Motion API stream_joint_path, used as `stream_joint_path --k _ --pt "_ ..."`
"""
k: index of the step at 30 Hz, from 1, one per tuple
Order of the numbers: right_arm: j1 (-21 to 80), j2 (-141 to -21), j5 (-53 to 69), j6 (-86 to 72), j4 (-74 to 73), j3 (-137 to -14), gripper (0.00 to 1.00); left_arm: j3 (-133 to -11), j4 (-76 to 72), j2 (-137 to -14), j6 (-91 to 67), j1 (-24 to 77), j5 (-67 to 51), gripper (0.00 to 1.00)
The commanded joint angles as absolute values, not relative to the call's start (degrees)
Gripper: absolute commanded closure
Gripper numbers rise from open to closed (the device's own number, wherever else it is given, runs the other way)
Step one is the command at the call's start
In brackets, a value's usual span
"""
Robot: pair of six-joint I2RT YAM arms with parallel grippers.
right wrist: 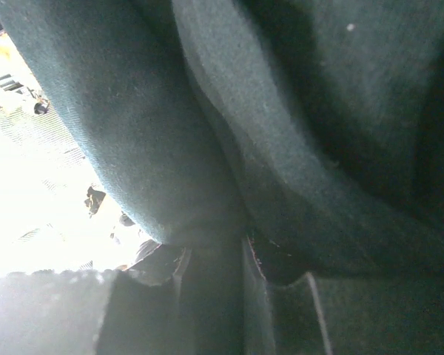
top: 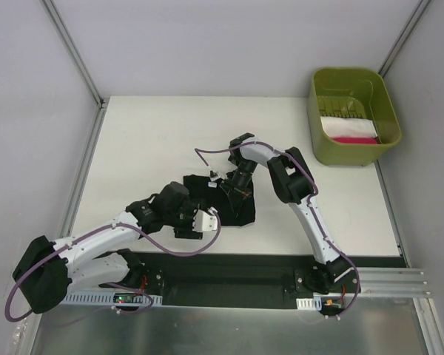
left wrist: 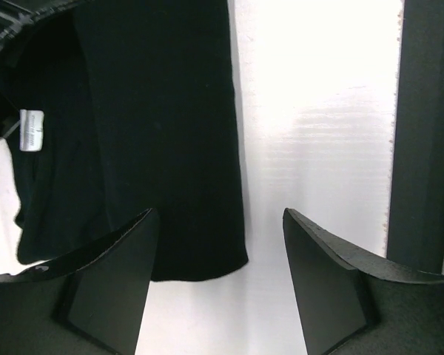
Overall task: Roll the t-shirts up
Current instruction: Roll the T-shirt to the center of the board.
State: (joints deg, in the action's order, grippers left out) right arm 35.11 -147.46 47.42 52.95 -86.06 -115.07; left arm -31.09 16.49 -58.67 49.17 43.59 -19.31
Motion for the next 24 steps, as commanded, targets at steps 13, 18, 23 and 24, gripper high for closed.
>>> stream_joint_path --k 13,18,23,24 --pt "36.04 -152.4 34.98 53.96 -90.35 -114.61 0.99 -27.43 8.44 -70.83 61.25 44.83 -15.3 0.46" --pt "35.16 -151.18 34.98 53.09 -88.69 -114.17 0.72 -26.89 9.57 -74.0 63.89 44.91 -15.11 0.71" --pt "27.54 -137.69 34.89 56.41 -87.89 -114.95 0.43 -32.41 16.67 -75.85 59.61 43.6 -20.29 0.87" --pt "25.77 -135.03 35.85 57.12 -87.46 -116.79 0.4 -33.56 17.92 -76.02 58.37 42.72 -23.78 0.89"
